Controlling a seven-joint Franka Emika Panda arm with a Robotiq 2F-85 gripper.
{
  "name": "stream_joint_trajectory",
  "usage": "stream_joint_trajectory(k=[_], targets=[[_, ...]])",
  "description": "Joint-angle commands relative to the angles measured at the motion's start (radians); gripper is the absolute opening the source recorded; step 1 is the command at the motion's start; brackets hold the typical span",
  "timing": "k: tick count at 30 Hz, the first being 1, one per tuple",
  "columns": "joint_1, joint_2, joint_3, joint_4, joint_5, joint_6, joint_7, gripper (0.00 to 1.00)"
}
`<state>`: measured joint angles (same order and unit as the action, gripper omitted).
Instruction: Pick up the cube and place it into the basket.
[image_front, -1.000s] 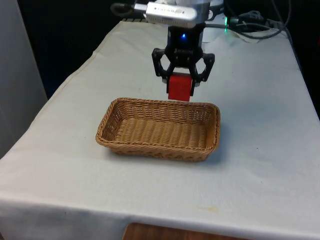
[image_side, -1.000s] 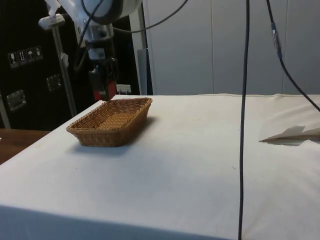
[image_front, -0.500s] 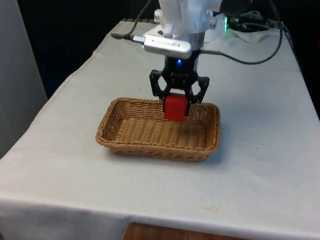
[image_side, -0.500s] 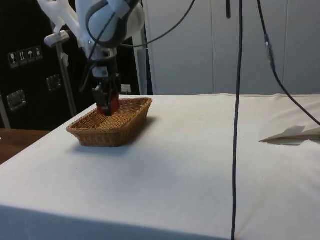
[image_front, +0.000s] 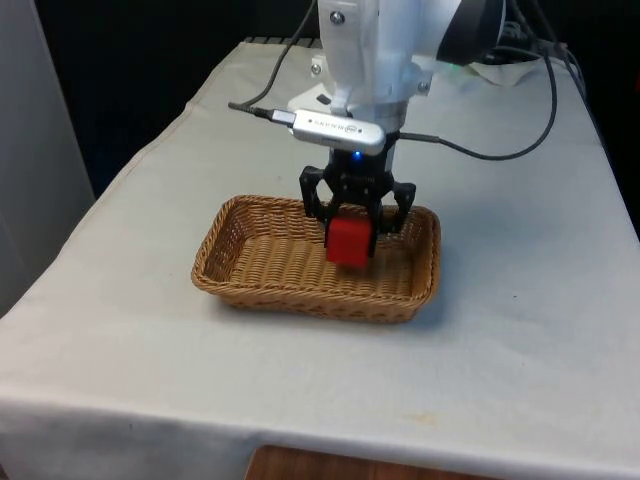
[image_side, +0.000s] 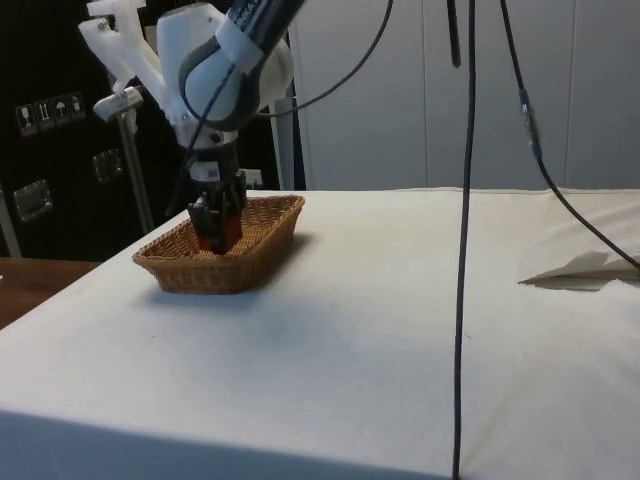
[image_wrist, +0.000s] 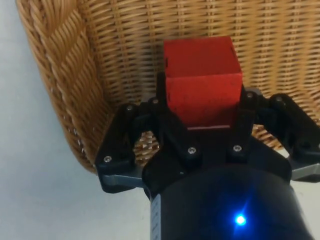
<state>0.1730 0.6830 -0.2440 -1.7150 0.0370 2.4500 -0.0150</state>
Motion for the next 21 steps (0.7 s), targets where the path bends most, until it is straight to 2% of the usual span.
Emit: stream_joint_trajectory(k=[1, 8, 9, 10, 18, 21], targets=[[0.000, 0.004, 0.000, 0.000, 0.000, 0.005, 0.002, 0.03], [-0.006, 0.033, 0.006, 0.015, 0.008, 0.023, 0.012, 0.03], [-0.001, 0.029, 0.000, 0.011, 0.000, 0.018, 0.014, 0.03], [-0.006, 0.034, 0.006, 0.015, 0.008, 0.023, 0.012, 0.03], [-0.001, 0.036, 0.003, 0.011, 0.002, 0.020, 0.016, 0.03], [-0.006, 0.052, 0.010, 0.020, 0.011, 0.034, 0.020, 0.03]])
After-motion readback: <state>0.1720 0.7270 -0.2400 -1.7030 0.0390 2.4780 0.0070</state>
